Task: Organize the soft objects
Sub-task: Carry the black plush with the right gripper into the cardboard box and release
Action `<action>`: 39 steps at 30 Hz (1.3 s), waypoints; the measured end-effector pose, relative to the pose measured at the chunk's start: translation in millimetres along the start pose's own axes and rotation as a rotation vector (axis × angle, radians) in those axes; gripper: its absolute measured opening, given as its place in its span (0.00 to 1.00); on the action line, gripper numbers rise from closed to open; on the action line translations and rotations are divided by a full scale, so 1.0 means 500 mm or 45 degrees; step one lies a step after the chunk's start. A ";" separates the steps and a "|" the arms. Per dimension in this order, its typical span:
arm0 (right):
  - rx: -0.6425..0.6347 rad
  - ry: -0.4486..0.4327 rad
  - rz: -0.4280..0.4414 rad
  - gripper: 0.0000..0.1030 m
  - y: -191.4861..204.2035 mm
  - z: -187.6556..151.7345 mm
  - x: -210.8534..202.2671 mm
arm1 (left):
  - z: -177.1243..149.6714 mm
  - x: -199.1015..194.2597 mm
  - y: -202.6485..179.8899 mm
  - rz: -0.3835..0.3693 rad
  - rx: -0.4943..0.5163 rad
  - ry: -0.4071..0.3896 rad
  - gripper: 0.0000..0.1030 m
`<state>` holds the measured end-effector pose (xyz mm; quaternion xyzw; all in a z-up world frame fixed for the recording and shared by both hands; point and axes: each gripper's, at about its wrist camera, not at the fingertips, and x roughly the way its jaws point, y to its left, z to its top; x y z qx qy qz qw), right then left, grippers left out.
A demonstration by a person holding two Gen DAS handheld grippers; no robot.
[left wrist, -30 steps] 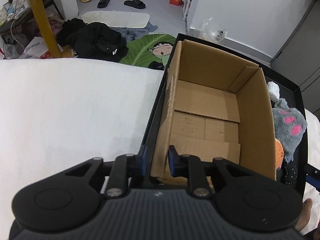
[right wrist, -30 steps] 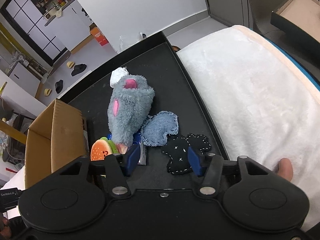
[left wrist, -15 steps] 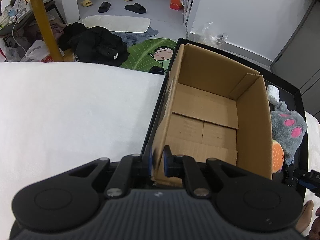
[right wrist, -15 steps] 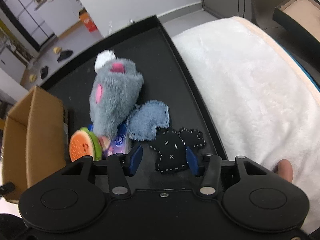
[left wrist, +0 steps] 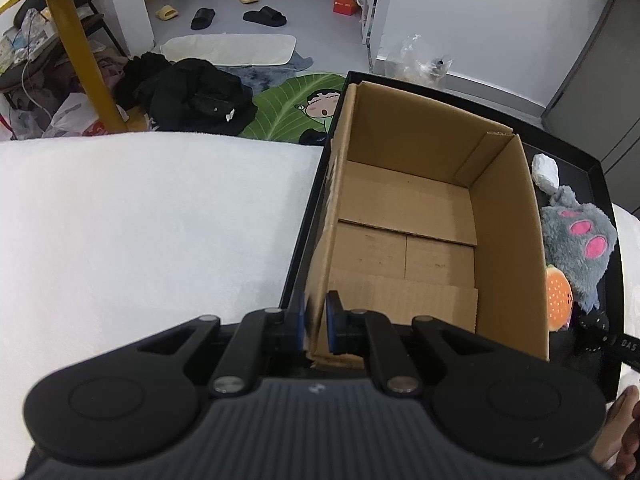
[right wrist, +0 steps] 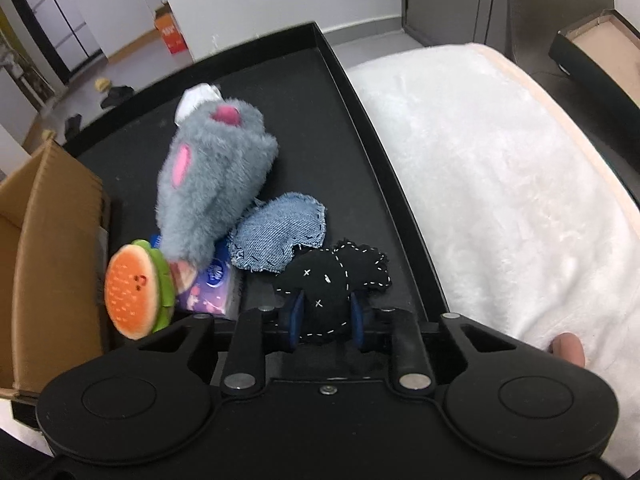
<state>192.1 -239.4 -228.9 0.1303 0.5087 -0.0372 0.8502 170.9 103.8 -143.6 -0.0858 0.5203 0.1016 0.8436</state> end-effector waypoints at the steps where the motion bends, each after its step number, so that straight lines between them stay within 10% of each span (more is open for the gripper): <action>1: -0.007 -0.012 0.011 0.22 0.001 -0.002 -0.009 | 0.000 -0.003 0.000 0.002 0.005 -0.006 0.09; 39: -0.300 -0.189 0.486 0.23 0.277 0.078 -0.224 | 0.000 0.013 0.012 -0.024 -0.007 0.030 0.09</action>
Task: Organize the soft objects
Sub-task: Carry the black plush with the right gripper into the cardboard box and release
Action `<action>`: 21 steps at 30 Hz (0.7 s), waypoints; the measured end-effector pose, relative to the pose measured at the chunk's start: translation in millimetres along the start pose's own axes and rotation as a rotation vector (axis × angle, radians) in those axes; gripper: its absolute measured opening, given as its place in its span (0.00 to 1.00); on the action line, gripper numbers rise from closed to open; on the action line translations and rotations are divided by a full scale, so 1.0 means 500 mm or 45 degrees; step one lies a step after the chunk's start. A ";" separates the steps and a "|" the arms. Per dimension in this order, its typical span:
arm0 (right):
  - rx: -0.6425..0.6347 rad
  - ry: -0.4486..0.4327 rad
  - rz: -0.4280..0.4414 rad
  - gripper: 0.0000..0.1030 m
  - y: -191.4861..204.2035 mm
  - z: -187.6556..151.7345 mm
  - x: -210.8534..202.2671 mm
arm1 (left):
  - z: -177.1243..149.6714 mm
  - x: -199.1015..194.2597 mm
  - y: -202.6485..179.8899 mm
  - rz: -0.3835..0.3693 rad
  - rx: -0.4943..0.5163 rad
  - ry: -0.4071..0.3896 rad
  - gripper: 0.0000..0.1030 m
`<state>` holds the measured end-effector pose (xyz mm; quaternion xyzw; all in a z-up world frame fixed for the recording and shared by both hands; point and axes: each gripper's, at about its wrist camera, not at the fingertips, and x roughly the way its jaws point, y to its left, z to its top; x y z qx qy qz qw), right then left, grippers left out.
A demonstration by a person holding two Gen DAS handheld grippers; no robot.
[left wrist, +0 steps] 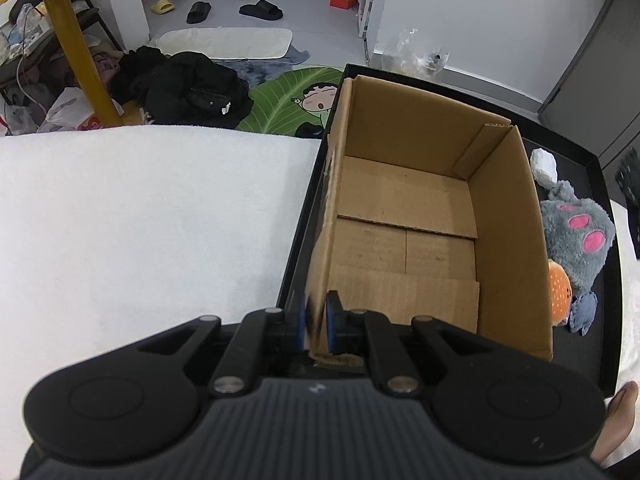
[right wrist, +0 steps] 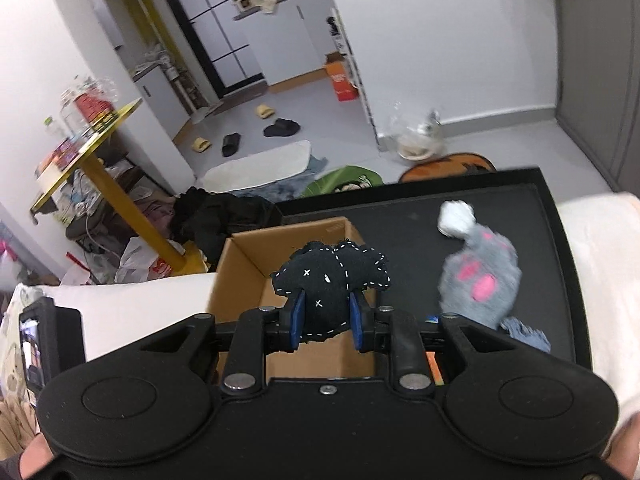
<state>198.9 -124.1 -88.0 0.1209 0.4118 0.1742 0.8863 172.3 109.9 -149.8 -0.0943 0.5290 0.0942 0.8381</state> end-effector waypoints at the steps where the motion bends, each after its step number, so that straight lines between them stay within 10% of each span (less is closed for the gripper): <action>1: -0.012 0.004 0.007 0.23 0.008 0.004 0.005 | 0.000 0.001 0.001 -0.002 -0.003 0.000 0.09; 16: -0.119 0.143 0.032 0.27 0.108 0.001 0.103 | 0.002 0.005 0.036 -0.048 -0.113 -0.026 0.10; 21: -0.124 0.111 0.063 0.50 0.128 0.013 0.115 | 0.000 0.006 0.037 -0.057 -0.113 -0.030 0.11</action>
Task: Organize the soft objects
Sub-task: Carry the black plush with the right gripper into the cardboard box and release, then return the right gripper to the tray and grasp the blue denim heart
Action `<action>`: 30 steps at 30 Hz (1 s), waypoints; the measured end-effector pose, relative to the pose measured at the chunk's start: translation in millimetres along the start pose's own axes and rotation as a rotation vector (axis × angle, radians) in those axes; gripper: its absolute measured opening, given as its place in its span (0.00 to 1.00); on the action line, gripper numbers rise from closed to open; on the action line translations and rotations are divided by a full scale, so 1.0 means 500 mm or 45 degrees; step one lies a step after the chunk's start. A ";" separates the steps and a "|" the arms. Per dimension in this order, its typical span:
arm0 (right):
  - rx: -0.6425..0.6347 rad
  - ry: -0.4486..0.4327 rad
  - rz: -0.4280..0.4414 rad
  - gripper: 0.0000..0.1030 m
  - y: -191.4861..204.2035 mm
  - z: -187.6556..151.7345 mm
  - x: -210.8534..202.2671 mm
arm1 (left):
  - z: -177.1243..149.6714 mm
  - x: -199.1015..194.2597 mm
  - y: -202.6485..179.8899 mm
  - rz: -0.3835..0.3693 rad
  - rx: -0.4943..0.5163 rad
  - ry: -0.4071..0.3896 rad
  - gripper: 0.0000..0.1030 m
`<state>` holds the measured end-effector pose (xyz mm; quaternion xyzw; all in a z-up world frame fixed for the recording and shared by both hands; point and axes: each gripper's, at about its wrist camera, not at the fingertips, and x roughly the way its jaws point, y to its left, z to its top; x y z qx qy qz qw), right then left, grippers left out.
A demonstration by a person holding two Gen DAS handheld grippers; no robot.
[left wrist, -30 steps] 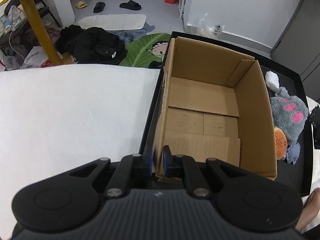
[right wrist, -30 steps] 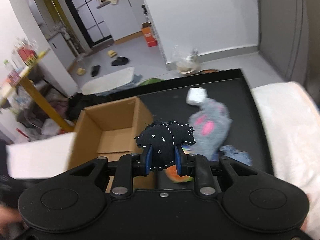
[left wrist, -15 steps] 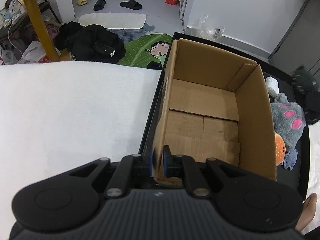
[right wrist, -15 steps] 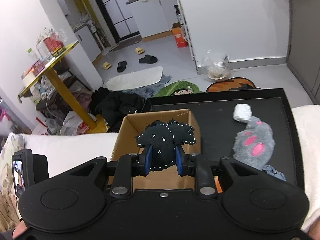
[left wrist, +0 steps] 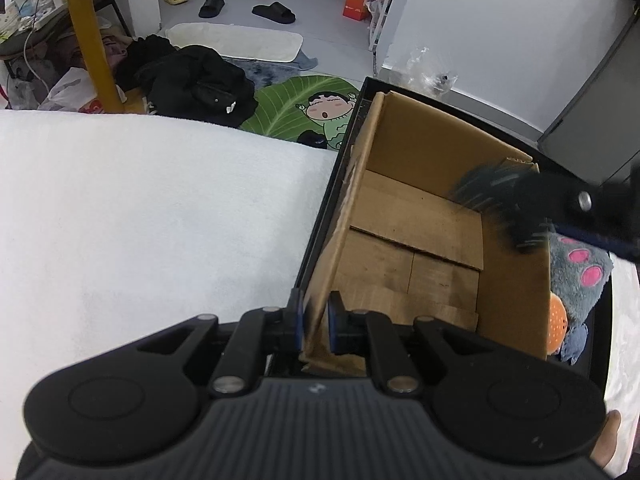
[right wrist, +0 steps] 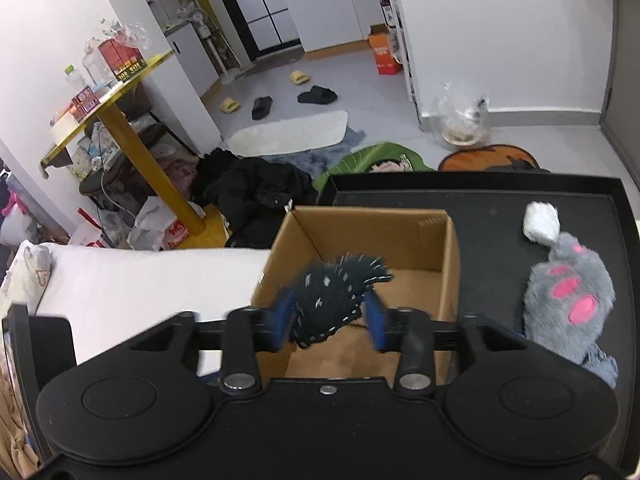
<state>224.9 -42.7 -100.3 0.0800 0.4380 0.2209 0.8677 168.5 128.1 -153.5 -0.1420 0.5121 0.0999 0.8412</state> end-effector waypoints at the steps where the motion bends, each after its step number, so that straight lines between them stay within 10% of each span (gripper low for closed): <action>1: -0.005 -0.003 0.001 0.52 0.002 0.002 0.000 | 0.001 0.000 0.000 -0.001 -0.001 0.001 0.11; 30: 0.184 -0.114 -0.144 0.59 -0.195 -0.083 -0.118 | -0.004 -0.028 -0.025 0.081 0.057 -0.049 0.19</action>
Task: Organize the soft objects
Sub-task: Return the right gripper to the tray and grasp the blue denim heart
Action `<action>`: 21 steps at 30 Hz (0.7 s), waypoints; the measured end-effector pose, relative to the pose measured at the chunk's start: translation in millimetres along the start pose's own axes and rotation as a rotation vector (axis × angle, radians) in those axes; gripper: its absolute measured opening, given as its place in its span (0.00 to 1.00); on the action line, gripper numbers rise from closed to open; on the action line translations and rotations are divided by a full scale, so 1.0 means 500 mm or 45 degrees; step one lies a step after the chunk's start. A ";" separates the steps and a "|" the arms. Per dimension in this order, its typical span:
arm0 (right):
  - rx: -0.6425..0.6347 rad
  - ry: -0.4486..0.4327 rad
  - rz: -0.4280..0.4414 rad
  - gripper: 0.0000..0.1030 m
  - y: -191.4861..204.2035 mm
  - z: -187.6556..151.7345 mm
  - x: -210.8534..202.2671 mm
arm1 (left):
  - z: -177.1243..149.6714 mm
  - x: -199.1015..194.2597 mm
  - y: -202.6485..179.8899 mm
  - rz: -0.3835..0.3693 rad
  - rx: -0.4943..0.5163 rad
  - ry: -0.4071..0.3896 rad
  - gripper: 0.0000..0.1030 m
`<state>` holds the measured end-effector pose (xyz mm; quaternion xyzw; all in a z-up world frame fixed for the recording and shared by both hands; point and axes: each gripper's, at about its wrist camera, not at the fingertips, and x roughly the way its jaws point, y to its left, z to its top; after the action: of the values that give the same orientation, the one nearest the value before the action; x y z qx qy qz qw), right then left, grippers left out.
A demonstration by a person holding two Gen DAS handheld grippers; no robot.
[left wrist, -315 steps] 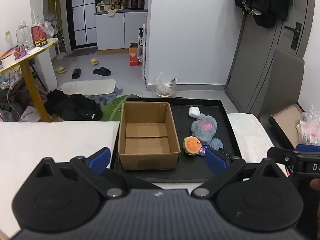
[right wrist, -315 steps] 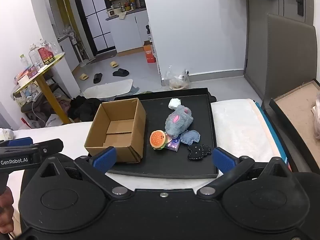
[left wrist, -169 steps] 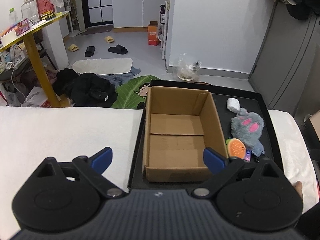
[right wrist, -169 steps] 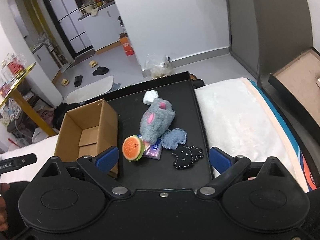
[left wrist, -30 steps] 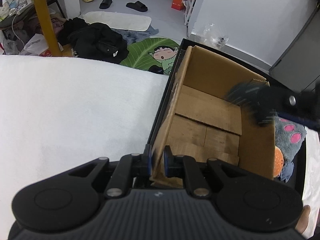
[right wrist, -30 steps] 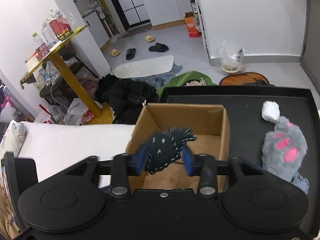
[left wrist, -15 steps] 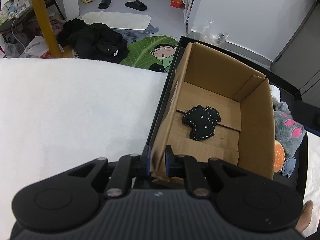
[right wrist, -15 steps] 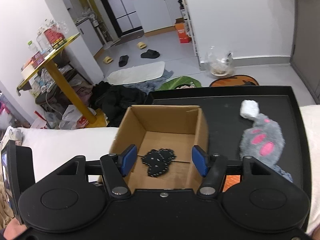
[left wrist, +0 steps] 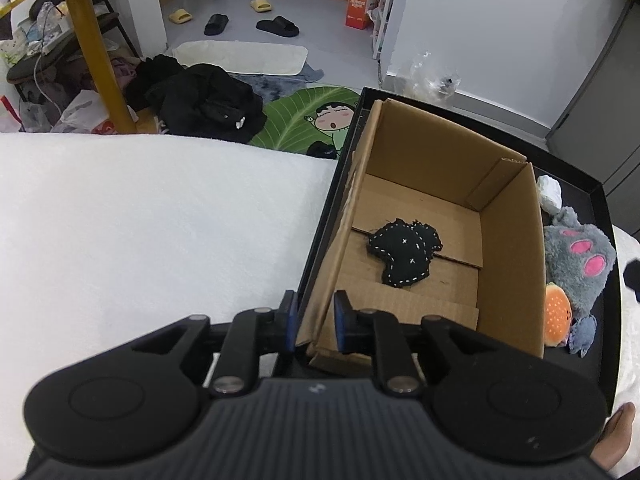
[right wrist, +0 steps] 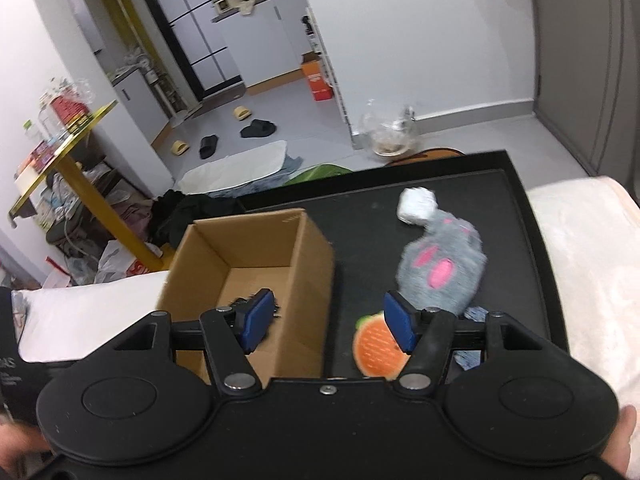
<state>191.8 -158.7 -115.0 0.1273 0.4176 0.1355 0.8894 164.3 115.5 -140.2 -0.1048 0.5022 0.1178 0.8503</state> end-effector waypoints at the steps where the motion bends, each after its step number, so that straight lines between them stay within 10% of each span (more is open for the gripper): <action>1: 0.013 0.001 -0.005 0.59 -0.009 -0.004 0.001 | -0.002 -0.001 -0.002 0.003 0.003 -0.003 0.21; 21: 0.306 -0.020 -0.071 0.61 -0.167 -0.088 0.037 | -0.006 -0.037 -0.042 0.097 0.040 -0.129 0.68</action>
<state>180.3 -225.1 -183.5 0.2223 0.4271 0.0589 0.8745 159.6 92.9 -124.3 -0.0660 0.4641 0.1474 0.8710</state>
